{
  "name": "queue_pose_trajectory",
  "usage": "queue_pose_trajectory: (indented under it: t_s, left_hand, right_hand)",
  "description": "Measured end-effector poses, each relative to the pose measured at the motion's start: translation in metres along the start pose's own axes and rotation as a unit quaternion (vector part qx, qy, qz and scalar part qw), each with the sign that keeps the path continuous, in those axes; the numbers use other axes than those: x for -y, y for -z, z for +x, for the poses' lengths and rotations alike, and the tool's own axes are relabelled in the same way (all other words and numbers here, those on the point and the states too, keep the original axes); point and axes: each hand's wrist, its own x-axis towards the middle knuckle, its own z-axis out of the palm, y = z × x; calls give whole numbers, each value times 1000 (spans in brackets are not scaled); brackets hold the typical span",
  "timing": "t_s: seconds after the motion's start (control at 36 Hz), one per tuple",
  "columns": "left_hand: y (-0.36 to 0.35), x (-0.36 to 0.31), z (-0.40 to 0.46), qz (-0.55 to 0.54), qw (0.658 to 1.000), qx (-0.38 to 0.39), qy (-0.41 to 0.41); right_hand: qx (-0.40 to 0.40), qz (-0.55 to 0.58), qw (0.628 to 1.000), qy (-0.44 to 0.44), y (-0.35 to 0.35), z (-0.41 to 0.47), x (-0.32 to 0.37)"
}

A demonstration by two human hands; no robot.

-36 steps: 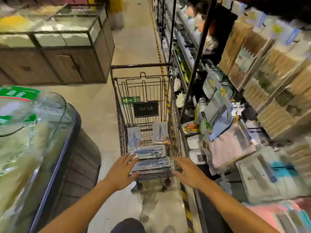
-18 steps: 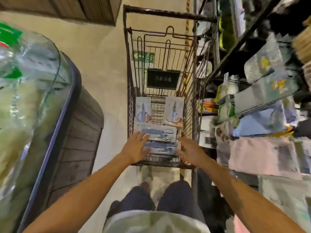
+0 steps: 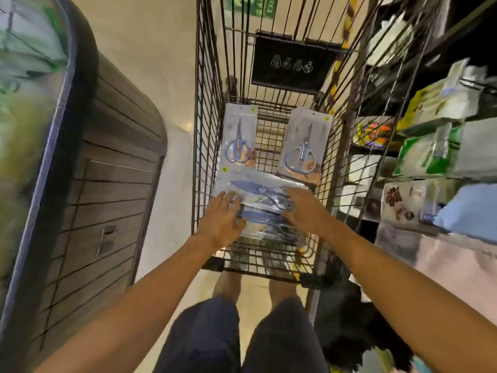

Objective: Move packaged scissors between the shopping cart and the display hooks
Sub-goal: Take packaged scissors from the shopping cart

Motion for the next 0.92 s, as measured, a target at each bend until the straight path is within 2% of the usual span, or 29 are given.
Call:
queue_pose_trajectory:
  t_s: [0.22, 0.39, 0.5, 0.72, 0.83, 0.92]
  left_hand:
    - [-46, 16, 40, -20, 998, 14, 50]
    - [-62, 25, 46, -16, 999, -13, 35]
    - [-63, 25, 41, -41, 998, -36, 36]
    - [-62, 24, 32, -60, 996, -42, 44]
    - [-62, 23, 30, -85, 995, -39, 38]
    - [-62, 26, 28, -110, 993, -29, 36]
  right_hand:
    - [-5, -68, 997, 30, -25, 73, -17]
    - [-1, -114, 993, 38, -41, 95, -30]
    - [-47, -107, 993, 33, -45, 93, -27]
    - [-61, -113, 992, 10, -44, 89, -16]
    - [-55, -41, 998, -1, -43, 88, -20]
    - [-21, -16, 1000, -10, -34, 86, -22]
